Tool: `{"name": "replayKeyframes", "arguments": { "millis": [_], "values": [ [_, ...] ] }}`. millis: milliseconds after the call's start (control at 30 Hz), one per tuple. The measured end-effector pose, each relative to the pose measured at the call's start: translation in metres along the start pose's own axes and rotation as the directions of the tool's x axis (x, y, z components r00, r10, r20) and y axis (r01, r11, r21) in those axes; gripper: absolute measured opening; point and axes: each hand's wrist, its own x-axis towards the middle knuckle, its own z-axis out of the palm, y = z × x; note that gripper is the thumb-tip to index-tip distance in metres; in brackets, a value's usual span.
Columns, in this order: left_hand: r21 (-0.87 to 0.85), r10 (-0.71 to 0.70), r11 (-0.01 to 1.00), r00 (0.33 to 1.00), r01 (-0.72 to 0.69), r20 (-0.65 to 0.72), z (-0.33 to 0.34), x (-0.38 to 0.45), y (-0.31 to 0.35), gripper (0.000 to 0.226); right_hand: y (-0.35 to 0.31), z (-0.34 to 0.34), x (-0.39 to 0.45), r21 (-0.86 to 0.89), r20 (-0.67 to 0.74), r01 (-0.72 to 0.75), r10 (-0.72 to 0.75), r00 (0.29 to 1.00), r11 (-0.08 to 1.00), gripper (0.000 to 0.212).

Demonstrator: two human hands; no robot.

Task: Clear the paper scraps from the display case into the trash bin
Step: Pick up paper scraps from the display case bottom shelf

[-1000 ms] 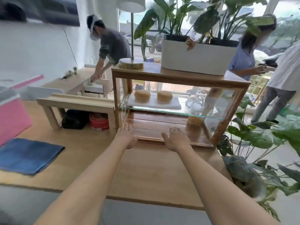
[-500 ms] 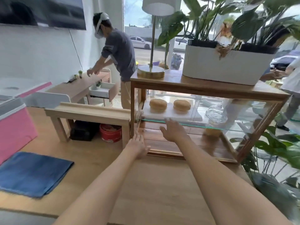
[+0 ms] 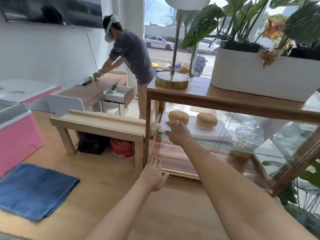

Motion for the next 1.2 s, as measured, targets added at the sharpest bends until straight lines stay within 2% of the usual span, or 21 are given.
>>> {"name": "replayKeyframes", "arguments": {
  "millis": [167,333,500,600,733,900,1100,1200],
  "values": [
    [-0.029,-0.063,0.997,0.994,0.066,0.087,0.038,0.012,-0.009,0.073,-0.003,0.011,0.026,0.064,0.014,0.048,-0.049,0.999,0.997,0.046],
    [-0.06,-0.156,0.985,0.979,0.165,0.129,0.093,0.004,-0.017,0.072,-0.004,0.026,0.038,0.125,-0.023,0.082,-0.079,0.997,0.989,0.041],
    [-0.063,-0.158,0.985,0.987,0.159,0.014,0.119,0.0,-0.022,0.073,-0.005,0.023,0.045,0.12,-0.042,0.152,-0.147,0.988,0.981,0.047],
    [-0.065,-0.148,0.987,0.988,0.144,-0.053,0.126,0.003,-0.022,0.076,-0.002,0.021,0.044,0.145,-0.065,0.186,-0.179,0.982,0.972,0.04],
    [-0.094,-0.135,0.988,0.982,0.124,-0.13,0.136,0.001,-0.023,0.097,0.001,0.022,0.043,0.204,-0.067,0.18,-0.169,0.983,0.962,0.035],
    [-0.098,-0.129,0.989,0.975,0.112,-0.181,0.139,0.0,-0.027,0.084,0.0,0.022,0.046,0.228,-0.04,0.18,-0.176,0.984,0.957,0.05],
    [-0.111,-0.128,0.988,0.975,0.109,-0.182,0.141,-0.001,-0.027,0.078,-0.001,0.033,0.052,0.241,-0.045,0.131,-0.124,0.991,0.962,0.028],
    [-0.114,-0.124,0.988,0.975,0.105,-0.183,0.142,-0.001,-0.027,0.087,-0.001,0.033,0.049,0.242,-0.101,0.132,-0.11,0.989,0.961,0.017]
  ]
}}
